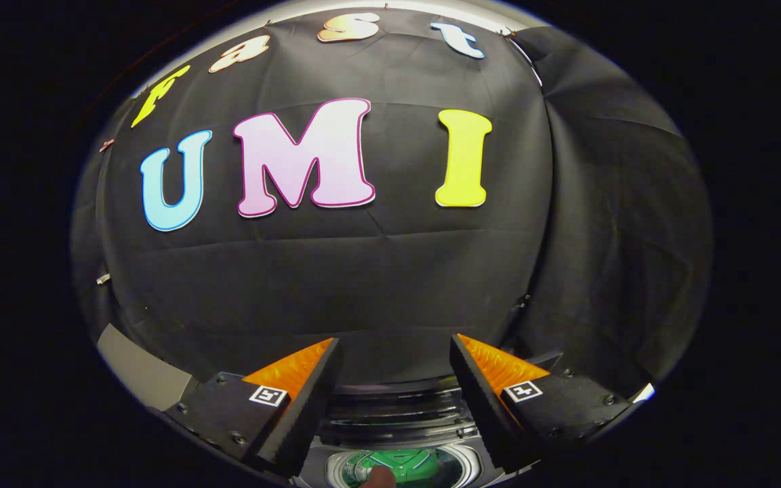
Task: Put the clothes into the washing machine and then close the washing machine lid.
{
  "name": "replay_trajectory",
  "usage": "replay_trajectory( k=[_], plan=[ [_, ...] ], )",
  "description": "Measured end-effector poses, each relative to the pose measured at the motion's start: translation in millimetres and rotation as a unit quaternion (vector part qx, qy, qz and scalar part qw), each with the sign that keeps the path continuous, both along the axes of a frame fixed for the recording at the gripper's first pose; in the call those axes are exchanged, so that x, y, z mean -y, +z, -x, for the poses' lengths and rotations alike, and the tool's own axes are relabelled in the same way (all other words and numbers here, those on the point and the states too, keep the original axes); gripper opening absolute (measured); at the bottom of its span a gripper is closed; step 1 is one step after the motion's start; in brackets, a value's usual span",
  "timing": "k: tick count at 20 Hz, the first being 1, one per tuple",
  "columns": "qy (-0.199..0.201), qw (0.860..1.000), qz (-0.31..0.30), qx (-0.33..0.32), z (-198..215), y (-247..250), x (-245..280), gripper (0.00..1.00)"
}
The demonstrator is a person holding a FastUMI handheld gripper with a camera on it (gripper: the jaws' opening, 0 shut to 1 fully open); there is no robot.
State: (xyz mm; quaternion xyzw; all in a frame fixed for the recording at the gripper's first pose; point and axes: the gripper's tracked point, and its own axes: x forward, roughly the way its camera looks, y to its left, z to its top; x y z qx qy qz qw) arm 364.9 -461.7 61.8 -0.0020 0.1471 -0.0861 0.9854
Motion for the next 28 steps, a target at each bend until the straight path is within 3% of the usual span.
replay_trajectory(
  k=[12,21,28],
  plan=[
    [0.006,0.997,0.021,-0.071,-44,-56,4,1.0],
    [0.016,0.998,0.009,-0.061,-31,-58,2,0.99],
    [0.023,0.999,0.011,-0.041,18,-57,-2,0.99]
  ],
)
